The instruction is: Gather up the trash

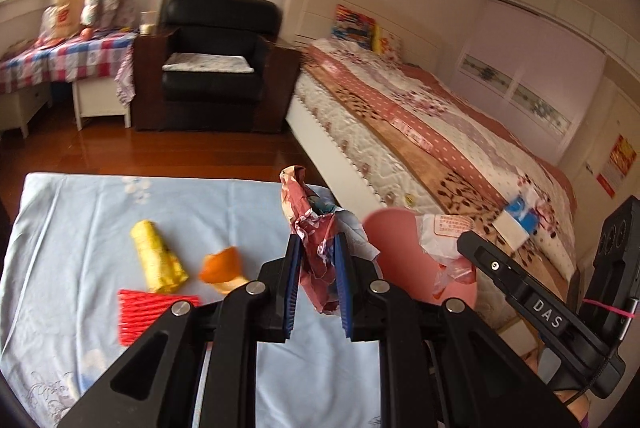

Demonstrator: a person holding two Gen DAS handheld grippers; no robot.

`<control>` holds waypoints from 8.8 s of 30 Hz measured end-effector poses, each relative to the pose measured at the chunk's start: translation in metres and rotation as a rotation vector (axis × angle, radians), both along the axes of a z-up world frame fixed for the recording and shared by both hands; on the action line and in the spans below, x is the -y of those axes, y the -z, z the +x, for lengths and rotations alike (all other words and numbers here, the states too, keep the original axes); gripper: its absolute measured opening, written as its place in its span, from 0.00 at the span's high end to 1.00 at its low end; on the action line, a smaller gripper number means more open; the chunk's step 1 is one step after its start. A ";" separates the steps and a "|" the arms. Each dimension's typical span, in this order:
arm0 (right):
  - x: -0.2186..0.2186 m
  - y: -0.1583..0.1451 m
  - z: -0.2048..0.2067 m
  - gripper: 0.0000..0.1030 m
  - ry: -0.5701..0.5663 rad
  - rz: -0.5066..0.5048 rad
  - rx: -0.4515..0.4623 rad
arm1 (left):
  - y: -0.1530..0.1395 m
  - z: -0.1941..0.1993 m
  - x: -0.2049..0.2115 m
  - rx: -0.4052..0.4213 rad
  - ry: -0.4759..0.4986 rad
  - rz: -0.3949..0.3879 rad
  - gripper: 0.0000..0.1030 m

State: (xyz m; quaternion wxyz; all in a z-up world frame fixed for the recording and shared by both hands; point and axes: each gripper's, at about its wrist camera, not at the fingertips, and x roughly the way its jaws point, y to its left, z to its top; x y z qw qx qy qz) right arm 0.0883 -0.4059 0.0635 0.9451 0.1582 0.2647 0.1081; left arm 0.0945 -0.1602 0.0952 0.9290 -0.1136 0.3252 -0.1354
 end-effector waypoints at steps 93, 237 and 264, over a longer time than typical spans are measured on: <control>0.003 0.036 0.010 0.54 0.030 0.018 -0.102 | 0.037 0.000 -0.034 -0.065 -0.077 0.056 0.53; -0.077 0.096 0.018 0.94 -0.257 -0.021 -0.258 | 0.079 0.017 -0.104 -0.228 -0.155 -0.092 0.95; -0.066 0.067 0.022 0.95 -0.294 0.013 -0.144 | 0.071 0.013 -0.082 -0.206 -0.102 -0.097 0.95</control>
